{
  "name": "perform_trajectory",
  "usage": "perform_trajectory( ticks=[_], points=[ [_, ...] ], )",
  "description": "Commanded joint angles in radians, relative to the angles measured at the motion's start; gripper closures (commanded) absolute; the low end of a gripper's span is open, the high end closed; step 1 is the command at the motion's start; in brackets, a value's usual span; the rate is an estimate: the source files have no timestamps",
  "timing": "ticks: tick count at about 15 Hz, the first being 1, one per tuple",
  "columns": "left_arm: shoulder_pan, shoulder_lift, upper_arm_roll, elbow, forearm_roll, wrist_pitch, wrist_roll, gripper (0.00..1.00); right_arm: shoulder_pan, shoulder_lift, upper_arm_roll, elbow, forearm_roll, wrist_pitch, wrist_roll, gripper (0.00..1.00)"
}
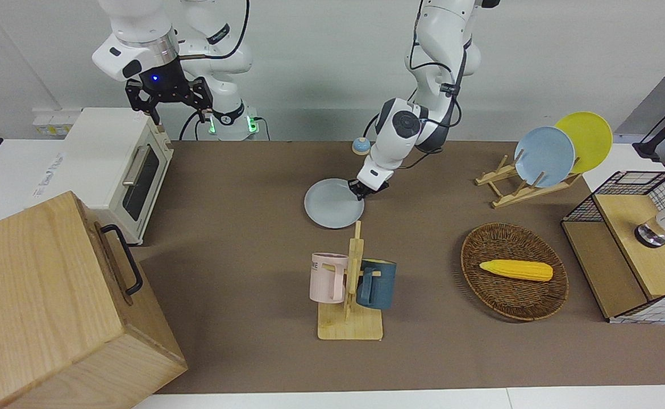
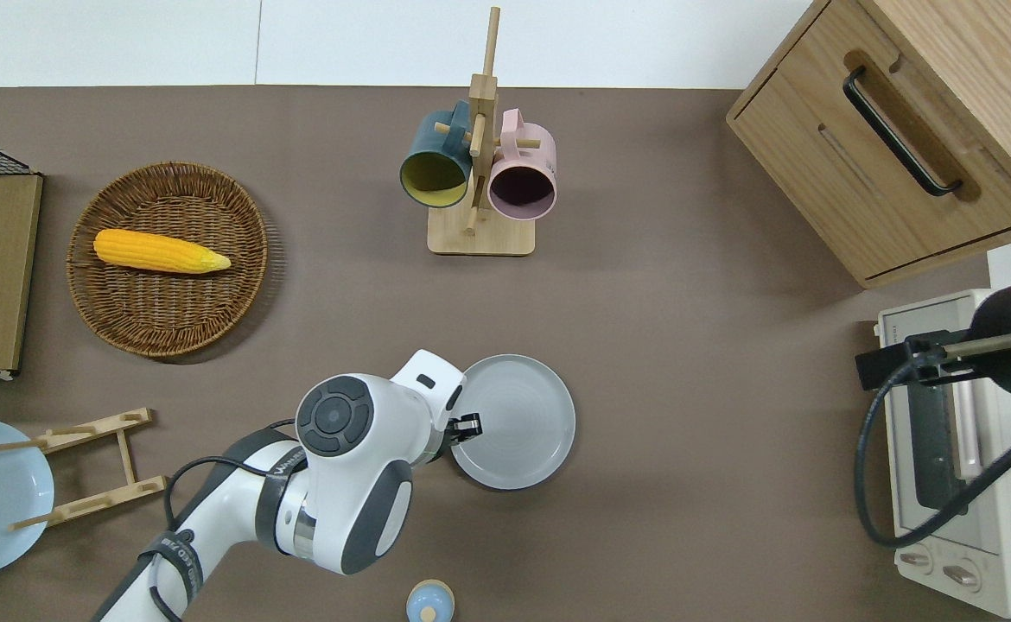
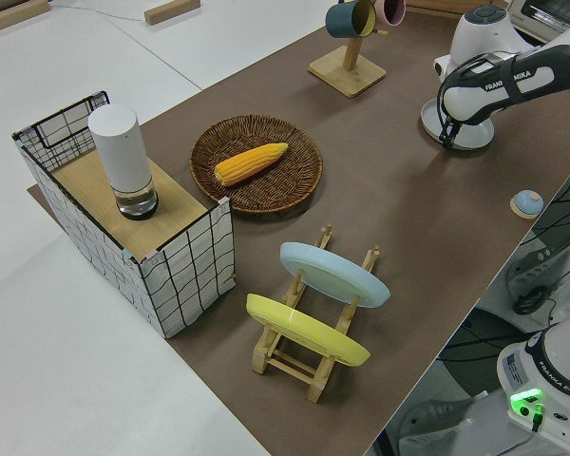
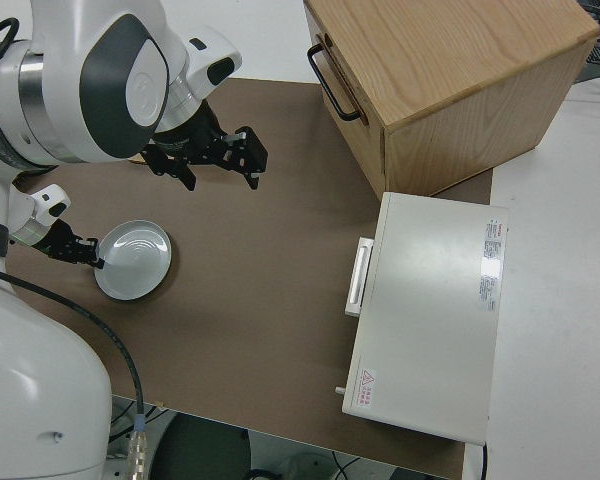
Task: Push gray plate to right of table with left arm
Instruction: 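Push the gray plate with the left gripper away from the basket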
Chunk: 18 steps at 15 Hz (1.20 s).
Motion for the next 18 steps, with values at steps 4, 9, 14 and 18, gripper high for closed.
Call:
perform_trajectory(
  ticks=[4,9,14,18],
  points=[
    [-0.095,0.089,0.007,0.067,-0.035,0.070,-0.036,1.00,-0.001,-0.010,0.000,-0.004,0.002,-0.004,-0.008,0.005],
    [-0.174,0.168,0.007,0.128,-0.043,0.150,-0.102,1.00,-0.001,-0.010,0.000,-0.004,0.002,-0.006,-0.008,0.005],
    [-0.213,0.195,0.007,0.181,-0.043,0.161,-0.144,1.00,-0.001,-0.010,0.000,-0.004,0.002,-0.004,-0.008,0.005],
    [-0.219,0.206,0.007,0.202,-0.043,0.159,-0.148,0.80,-0.001,-0.010,0.000,-0.004,0.002,-0.004,-0.008,0.005]
  ],
)
